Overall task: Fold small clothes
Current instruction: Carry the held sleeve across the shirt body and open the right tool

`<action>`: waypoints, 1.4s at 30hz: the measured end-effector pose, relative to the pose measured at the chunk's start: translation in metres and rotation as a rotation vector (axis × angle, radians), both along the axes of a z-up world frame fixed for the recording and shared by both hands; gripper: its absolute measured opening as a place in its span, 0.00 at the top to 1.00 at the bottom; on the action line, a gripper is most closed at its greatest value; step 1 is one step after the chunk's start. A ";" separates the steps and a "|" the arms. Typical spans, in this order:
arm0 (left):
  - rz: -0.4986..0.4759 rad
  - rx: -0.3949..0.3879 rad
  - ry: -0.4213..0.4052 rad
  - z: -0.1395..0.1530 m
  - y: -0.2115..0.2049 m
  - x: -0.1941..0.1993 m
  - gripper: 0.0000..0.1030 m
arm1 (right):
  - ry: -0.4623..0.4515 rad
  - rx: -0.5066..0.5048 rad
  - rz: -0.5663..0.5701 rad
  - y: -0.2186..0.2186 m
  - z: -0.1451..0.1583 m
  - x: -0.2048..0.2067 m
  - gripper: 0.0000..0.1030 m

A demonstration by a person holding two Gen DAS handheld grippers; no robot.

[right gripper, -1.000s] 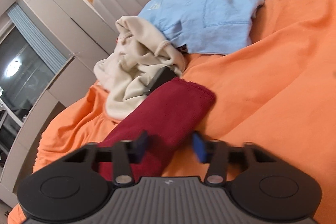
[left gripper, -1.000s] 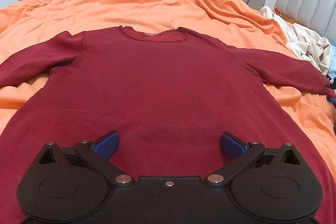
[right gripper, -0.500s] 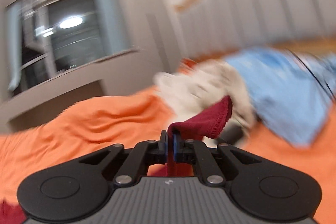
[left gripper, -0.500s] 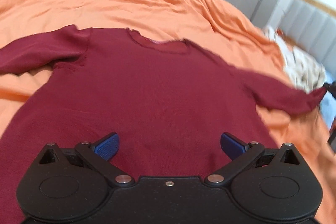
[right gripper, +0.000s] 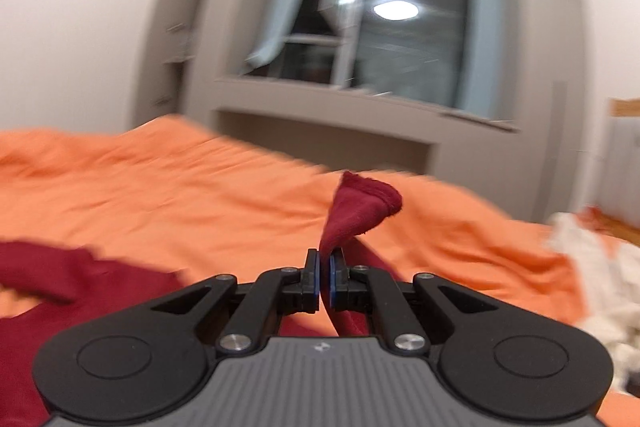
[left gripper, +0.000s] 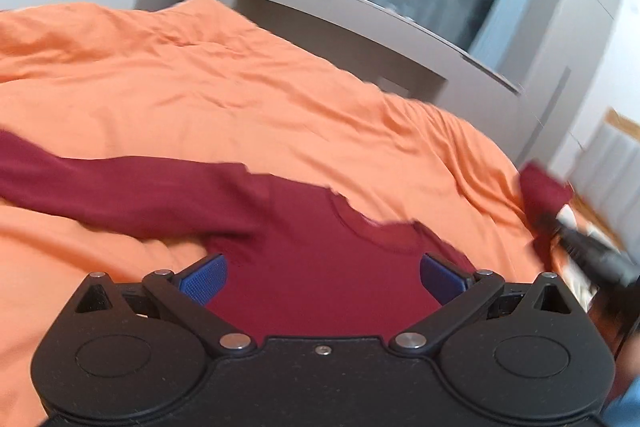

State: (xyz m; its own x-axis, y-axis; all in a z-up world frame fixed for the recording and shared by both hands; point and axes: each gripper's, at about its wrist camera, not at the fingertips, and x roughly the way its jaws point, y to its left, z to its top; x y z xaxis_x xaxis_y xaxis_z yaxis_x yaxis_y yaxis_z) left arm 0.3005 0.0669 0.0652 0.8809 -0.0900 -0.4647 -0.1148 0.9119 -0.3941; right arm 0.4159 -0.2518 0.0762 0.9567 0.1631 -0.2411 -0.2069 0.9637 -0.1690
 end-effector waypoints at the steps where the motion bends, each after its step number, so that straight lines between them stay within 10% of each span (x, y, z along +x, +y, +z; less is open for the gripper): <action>1: 0.019 -0.015 0.002 0.002 0.005 0.000 0.01 | 0.021 -0.018 0.040 0.017 -0.005 0.001 0.95; 15: 0.023 -0.055 0.036 -0.005 0.024 0.002 0.01 | 0.193 -0.505 0.441 0.153 -0.086 -0.070 0.92; 22: 0.009 -0.026 0.119 -0.025 0.027 0.033 0.01 | 0.221 -0.470 0.472 0.126 -0.075 -0.108 0.52; 30: 0.010 0.060 0.253 -0.068 0.016 0.069 0.01 | 0.224 -0.464 0.237 0.035 -0.065 -0.136 0.11; 42: -0.011 0.265 0.364 -0.100 -0.009 0.077 0.01 | 0.240 -0.351 -0.221 -0.066 -0.093 -0.089 0.02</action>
